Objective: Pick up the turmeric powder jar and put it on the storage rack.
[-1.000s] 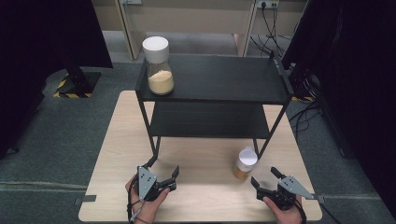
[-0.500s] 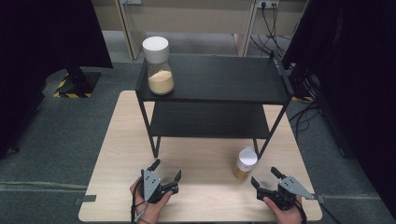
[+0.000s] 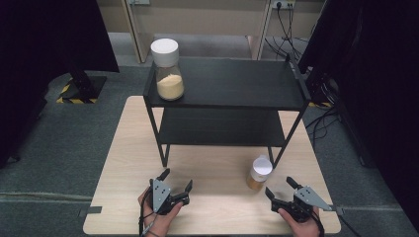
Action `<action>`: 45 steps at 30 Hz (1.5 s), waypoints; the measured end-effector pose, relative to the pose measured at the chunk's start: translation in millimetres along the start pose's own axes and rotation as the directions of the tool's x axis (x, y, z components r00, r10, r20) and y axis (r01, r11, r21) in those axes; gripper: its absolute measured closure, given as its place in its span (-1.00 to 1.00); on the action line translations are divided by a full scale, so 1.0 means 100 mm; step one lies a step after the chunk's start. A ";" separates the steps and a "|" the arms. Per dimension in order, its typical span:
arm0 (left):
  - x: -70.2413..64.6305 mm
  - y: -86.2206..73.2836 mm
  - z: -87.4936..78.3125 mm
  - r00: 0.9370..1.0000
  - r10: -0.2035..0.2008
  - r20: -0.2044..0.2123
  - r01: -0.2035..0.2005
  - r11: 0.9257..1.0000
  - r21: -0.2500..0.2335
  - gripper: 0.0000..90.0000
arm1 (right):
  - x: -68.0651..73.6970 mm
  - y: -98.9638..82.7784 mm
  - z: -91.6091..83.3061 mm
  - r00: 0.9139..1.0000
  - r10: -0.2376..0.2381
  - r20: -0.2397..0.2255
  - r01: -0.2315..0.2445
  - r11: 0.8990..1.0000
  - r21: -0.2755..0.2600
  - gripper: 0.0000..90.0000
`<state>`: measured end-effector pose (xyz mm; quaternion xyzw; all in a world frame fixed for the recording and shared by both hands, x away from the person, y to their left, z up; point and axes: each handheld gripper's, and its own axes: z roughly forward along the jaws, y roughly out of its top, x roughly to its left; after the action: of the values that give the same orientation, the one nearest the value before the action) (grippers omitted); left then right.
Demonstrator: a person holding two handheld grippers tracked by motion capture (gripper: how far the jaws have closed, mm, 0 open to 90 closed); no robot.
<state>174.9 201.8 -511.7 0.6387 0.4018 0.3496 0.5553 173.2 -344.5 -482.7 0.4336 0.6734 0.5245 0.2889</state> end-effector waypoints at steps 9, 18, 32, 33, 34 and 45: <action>-0.01 0.01 0.01 1.000 0.011 0.004 -0.011 1.000 0.003 -0.76 | 0.05 0.07 -0.04 0.999 -0.024 -0.031 0.023 0.999 -0.025 -0.83; -0.01 0.01 0.01 1.000 0.016 0.004 -0.016 1.000 0.005 -0.76 | 0.16 0.22 0.03 0.997 -0.055 -0.056 0.053 0.998 -0.043 -0.80; -0.01 0.00 0.01 1.000 0.019 0.008 -0.019 1.000 0.002 -0.76 | 0.40 0.55 0.40 0.994 -0.106 -0.001 0.106 0.991 0.085 -0.50; -0.01 0.01 0.01 1.000 0.019 0.008 -0.019 1.000 0.002 -0.76 | 0.40 0.55 0.42 0.994 -0.108 0.003 0.108 0.990 0.091 -0.48; -0.01 0.01 0.01 1.000 0.018 0.009 -0.018 1.000 0.002 -0.76 | 0.40 0.55 0.42 0.994 -0.106 0.005 0.105 0.990 0.094 -0.45; -0.01 0.00 0.01 1.000 0.018 0.009 -0.018 1.000 0.001 -0.76 | 0.41 0.47 0.45 0.997 -0.081 0.009 0.080 0.993 0.085 -0.32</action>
<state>175.2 200.1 -511.4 0.6440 0.3939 0.3515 0.5537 205.7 -284.1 -447.7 0.4211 0.7101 0.4807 0.2956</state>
